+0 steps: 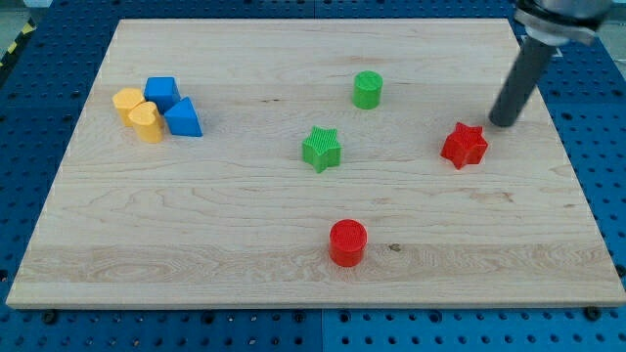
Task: Point your arm to the green circle
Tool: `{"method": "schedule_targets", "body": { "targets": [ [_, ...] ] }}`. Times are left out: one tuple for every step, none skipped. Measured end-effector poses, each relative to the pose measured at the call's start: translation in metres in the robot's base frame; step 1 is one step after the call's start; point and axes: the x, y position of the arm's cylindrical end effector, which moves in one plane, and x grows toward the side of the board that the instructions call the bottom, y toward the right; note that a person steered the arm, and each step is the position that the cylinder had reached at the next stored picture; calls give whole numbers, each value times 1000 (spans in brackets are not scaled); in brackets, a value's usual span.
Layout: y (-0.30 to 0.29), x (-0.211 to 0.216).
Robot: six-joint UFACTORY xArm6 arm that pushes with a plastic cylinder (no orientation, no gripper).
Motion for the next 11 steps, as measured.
{"method": "schedule_targets", "body": {
  "targets": [
    [-56,-33],
    [-131,-61],
    [-155,-92],
    [-169,-93],
    [-193,-90],
    [-194,-82],
    [-182,-82],
    [-182,-79],
    [-179,-72],
    [-171,-67],
    [-159,-62]
  ]
}}
